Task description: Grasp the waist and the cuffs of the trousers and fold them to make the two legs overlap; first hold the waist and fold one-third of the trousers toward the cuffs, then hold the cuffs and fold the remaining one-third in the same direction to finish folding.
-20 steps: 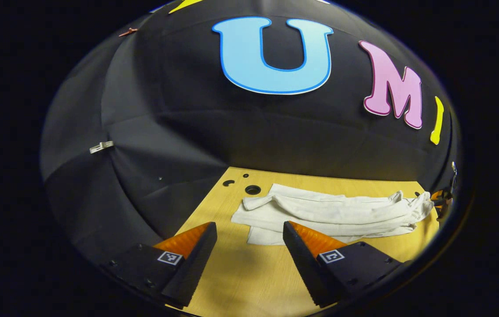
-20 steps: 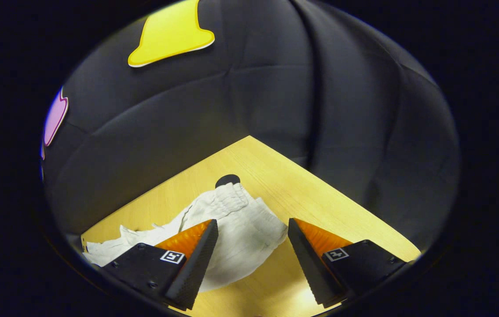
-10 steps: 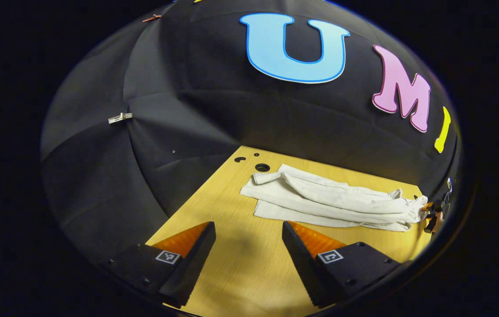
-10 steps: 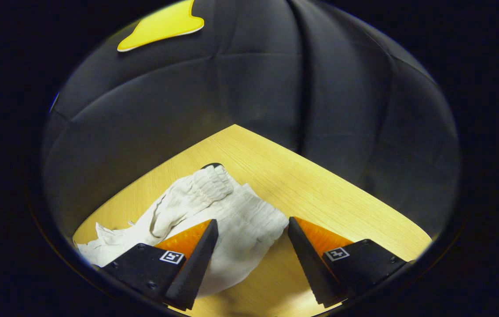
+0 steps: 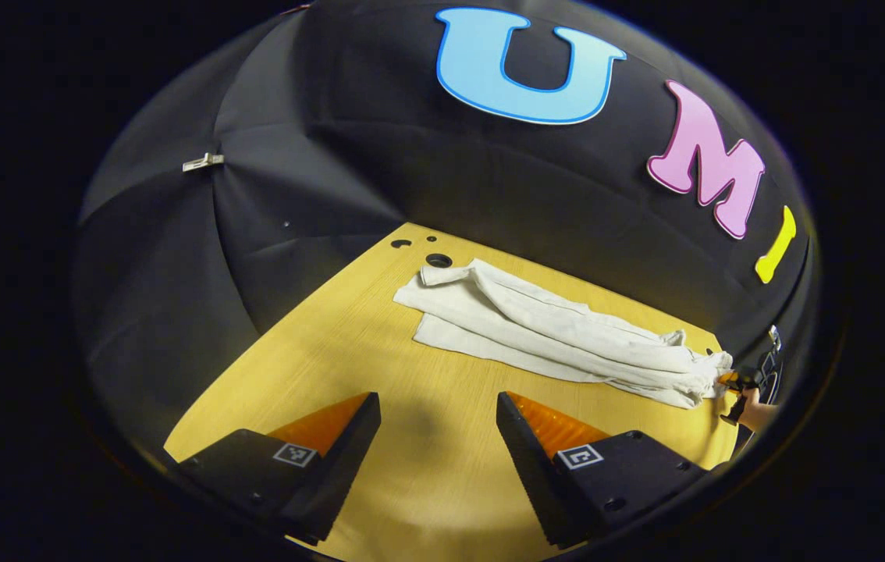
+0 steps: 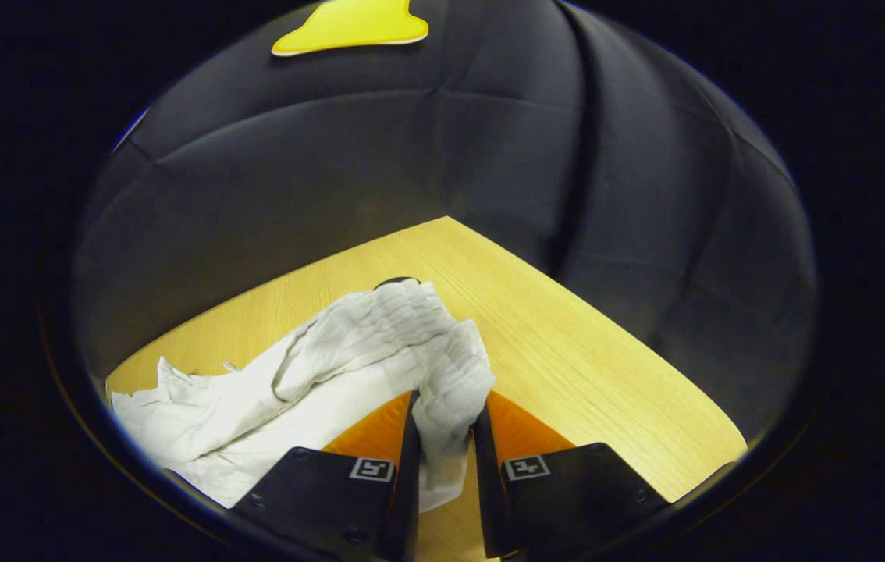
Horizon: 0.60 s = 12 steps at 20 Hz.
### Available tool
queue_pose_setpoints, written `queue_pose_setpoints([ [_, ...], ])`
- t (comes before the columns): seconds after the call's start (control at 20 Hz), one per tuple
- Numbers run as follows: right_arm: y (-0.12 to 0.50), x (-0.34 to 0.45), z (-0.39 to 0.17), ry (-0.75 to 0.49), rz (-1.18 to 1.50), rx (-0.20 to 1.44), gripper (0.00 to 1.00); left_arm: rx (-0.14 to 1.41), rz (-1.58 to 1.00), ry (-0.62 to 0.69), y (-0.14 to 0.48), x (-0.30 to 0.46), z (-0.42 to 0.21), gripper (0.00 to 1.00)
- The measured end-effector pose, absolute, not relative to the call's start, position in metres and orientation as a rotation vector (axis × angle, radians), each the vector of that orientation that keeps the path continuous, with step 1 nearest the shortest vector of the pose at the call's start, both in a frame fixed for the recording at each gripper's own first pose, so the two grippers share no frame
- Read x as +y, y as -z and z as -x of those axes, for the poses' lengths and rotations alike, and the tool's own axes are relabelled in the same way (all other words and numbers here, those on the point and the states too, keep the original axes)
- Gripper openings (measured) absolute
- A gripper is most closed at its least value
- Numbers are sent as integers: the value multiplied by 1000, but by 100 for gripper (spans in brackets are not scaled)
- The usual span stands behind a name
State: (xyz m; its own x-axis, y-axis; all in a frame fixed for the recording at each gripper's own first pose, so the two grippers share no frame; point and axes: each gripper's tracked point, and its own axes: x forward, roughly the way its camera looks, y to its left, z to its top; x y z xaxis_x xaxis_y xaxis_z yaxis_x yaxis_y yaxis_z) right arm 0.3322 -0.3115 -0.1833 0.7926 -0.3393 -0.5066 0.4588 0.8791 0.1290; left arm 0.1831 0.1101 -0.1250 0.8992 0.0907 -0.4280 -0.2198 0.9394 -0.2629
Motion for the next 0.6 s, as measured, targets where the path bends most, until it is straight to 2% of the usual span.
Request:
queue_pose_setpoints([
  [0.05, 182, -311, -331, 434, -250, 496, 36, 426, 306, -163, 124, 109, -183, 96],
  [0.1, 182, -309, -333, 439, -246, 489, 22, 426, 301, -159, 124, 107, -183, 96],
  [0.2, 183, -308, -334, 435, -254, 495, 18, 427, 294, -154, 122, 105, -182, 96],
  [0.6, 98, -299, -329, 388, -234, 357, 17, 395, 294, -187, 119, 115, -177, 96],
])
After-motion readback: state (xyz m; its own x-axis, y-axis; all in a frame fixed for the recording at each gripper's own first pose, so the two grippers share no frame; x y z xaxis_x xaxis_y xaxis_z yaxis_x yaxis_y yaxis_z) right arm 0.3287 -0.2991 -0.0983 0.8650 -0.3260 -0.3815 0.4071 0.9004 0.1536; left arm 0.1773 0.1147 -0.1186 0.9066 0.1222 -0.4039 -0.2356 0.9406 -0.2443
